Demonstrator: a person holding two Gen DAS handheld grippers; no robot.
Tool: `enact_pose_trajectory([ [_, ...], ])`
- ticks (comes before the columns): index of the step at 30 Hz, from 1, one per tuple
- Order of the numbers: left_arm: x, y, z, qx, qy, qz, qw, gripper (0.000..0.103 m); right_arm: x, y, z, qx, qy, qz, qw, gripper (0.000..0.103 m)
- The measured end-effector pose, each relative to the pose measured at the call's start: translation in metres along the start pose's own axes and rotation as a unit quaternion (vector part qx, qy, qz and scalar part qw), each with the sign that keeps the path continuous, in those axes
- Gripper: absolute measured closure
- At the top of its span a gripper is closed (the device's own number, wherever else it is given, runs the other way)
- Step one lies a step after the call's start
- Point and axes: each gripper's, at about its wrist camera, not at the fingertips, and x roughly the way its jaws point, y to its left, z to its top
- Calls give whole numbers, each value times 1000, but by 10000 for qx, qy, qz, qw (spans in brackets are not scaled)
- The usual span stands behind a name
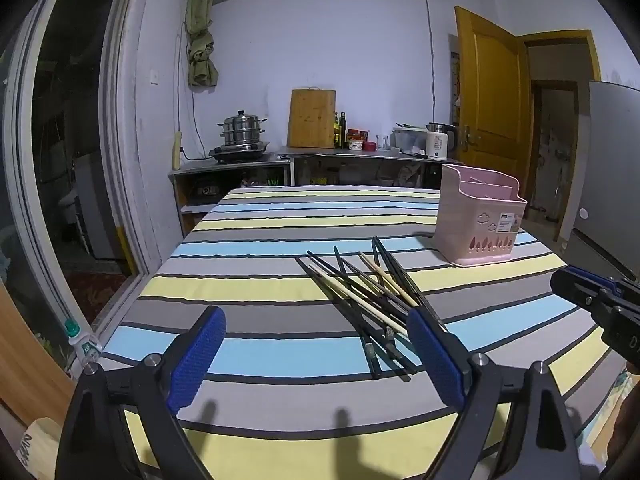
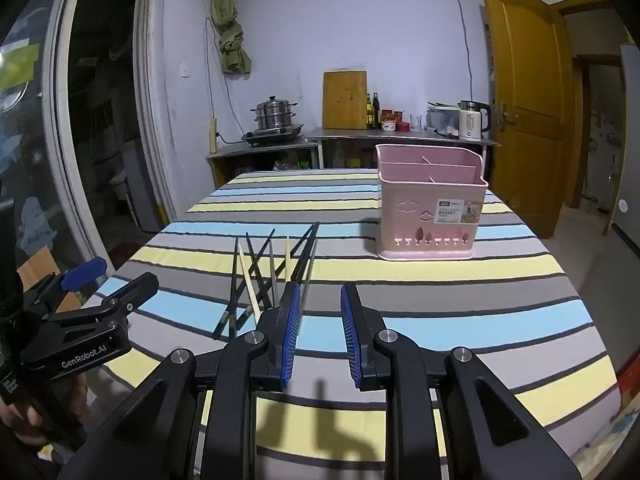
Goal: Organize utensils
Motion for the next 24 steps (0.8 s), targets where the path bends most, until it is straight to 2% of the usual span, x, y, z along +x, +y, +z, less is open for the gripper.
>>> enact_pose_trajectory([
  [24,-2,-3,-2,-16,38,-47,10000,11,0,-4,1,33,24,-46,10000,81],
])
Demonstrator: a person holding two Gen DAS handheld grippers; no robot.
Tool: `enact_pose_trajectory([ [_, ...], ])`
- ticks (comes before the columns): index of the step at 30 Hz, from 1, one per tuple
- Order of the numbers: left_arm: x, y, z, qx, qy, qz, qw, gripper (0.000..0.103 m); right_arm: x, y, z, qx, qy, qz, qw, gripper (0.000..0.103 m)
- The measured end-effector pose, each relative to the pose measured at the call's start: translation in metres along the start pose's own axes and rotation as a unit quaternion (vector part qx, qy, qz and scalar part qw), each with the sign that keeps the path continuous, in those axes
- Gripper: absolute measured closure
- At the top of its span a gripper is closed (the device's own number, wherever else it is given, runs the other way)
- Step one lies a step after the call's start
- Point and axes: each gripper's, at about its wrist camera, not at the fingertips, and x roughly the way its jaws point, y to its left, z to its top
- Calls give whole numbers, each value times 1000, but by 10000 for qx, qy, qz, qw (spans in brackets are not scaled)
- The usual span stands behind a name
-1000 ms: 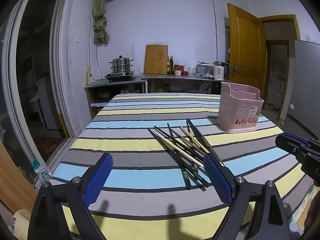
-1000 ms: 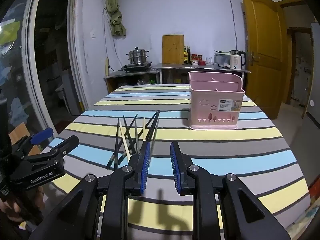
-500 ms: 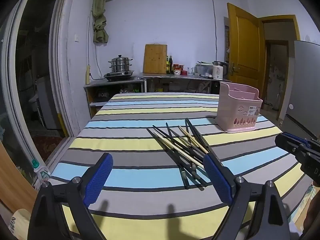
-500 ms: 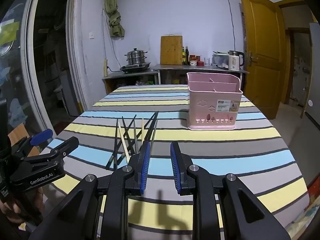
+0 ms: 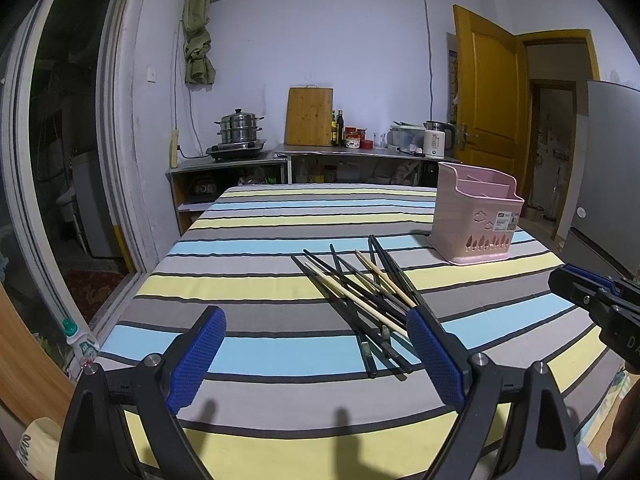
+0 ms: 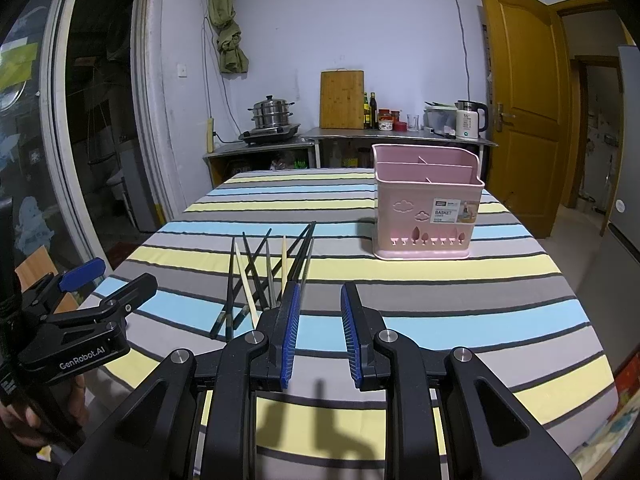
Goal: Organize utensils
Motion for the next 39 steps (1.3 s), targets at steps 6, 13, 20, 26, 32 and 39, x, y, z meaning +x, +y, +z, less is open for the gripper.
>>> enact_pose_trajectory([
  [6,0,0,0,2,1,-13,10000,11,0,1,-1,4,-3,-6,10000,81],
  [13,-1,1,-1,0,6,-12,10000,11,1,1,-1,-3,-6,-1,10000,81],
  [20,-1,0,0,16,-6,-18,10000,11,1,2,0,-3,-9,-3,10000,81],
  [26,-1,-1,0,12,-6,-14,10000,11,1,2,0,-3,-5,-6,10000,81],
  [32,-2,-1,-2,7,26,4,10000,11,1,3,-2,-2,22,3,10000,81],
  [39,4,2,-4,1,149,-45,9999,11,8,2,-3,0,83,20,10000,81],
])
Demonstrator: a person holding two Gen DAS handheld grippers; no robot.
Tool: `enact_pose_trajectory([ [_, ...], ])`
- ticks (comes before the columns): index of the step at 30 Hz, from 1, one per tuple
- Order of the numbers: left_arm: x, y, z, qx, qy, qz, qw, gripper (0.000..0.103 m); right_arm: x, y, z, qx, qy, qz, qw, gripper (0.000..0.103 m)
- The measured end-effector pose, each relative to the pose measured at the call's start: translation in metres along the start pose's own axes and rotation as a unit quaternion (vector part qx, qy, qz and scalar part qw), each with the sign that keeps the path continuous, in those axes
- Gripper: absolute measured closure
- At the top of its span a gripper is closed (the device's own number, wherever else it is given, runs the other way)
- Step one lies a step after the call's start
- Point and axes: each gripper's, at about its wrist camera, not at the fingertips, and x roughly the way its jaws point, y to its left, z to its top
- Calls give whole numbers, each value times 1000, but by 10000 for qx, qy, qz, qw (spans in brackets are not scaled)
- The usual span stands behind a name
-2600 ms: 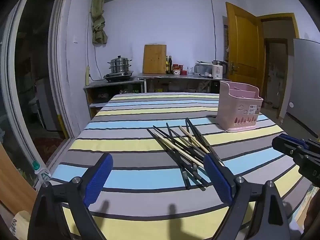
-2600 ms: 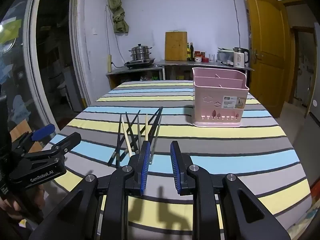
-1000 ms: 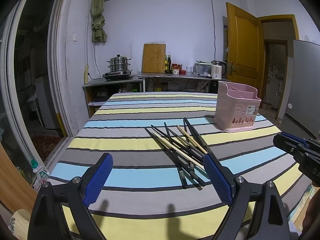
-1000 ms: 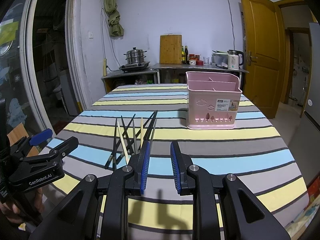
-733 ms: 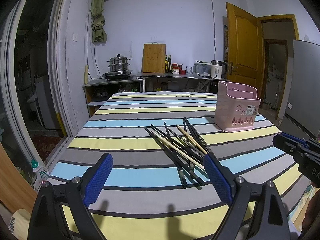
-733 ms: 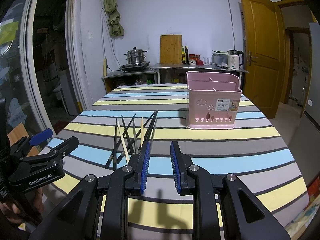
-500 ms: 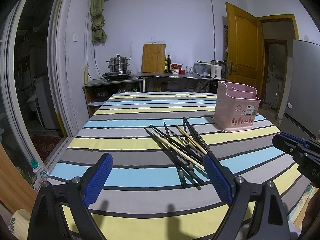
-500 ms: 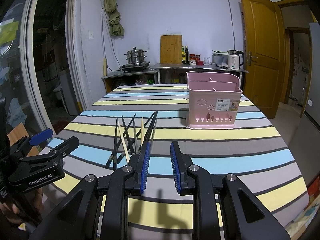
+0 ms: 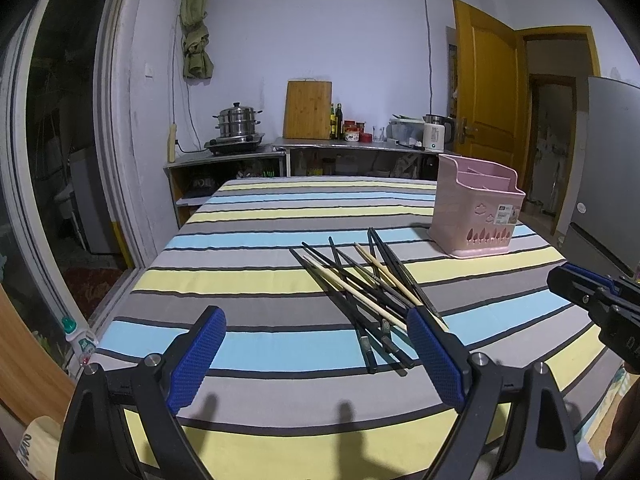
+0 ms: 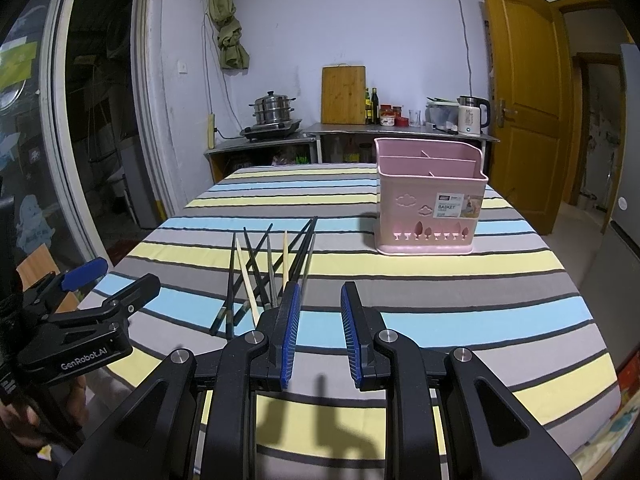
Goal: Organize utensils
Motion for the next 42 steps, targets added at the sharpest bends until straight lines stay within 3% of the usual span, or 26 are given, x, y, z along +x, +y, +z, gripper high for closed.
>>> enact_pose_trajectory([
  [20,36,5,7,-89,266,-189,9994,11,25,-3,4,-32,166,68,9998,81],
  [27,68,12,9,-282,763,-314,9962,15,43,-5,10,-64,334,172,9993,81],
  [35,111,18,14,-698,1430,-637,9852,22,74,-5,20,-82,632,369,9973,81],
  [42,148,20,18,-975,1951,-662,9737,38,104,2,32,-239,778,544,9952,81],
])
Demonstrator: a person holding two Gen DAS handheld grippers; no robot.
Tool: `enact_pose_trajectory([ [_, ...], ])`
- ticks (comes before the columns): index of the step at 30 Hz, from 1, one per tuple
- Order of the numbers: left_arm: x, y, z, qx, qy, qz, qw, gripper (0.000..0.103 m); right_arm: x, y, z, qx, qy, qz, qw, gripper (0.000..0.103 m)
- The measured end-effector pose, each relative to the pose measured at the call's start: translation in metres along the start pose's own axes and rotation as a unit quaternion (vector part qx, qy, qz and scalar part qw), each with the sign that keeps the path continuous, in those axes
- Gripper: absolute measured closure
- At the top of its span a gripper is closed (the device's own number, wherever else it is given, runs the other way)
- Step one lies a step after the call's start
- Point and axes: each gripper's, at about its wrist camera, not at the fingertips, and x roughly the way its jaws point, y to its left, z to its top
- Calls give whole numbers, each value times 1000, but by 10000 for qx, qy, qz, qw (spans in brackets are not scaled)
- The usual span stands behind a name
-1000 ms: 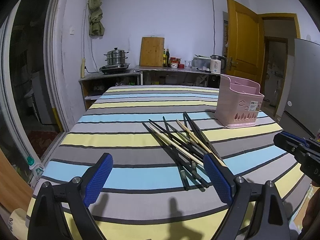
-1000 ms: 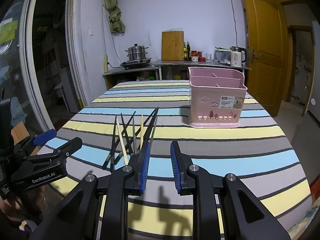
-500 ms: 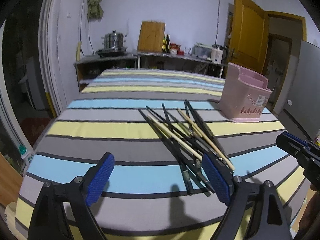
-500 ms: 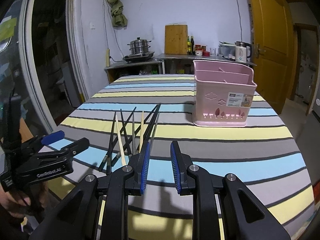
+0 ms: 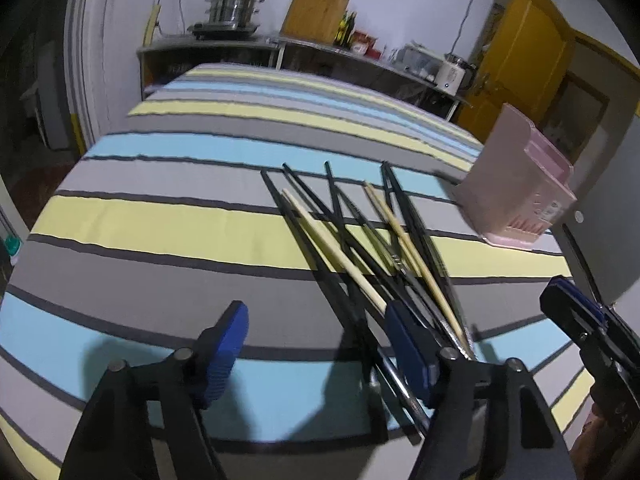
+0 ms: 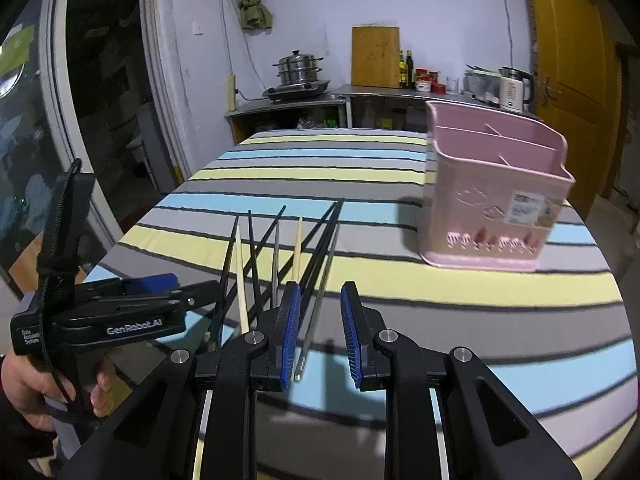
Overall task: Organize utensils
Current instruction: 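Close the left tool on a black chopstick while the right tool grasps a thin metal stick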
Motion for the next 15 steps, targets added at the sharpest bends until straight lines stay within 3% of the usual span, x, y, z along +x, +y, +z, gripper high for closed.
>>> enact_pose_trajectory([
  [6,15,4,13,-116,97,37,9999,53,28,-3,15,-8,221,157,9996,81],
  [15,26,3,29,-84,103,221,9997,60,88,-19,29,359,1003,191,9941,81],
])
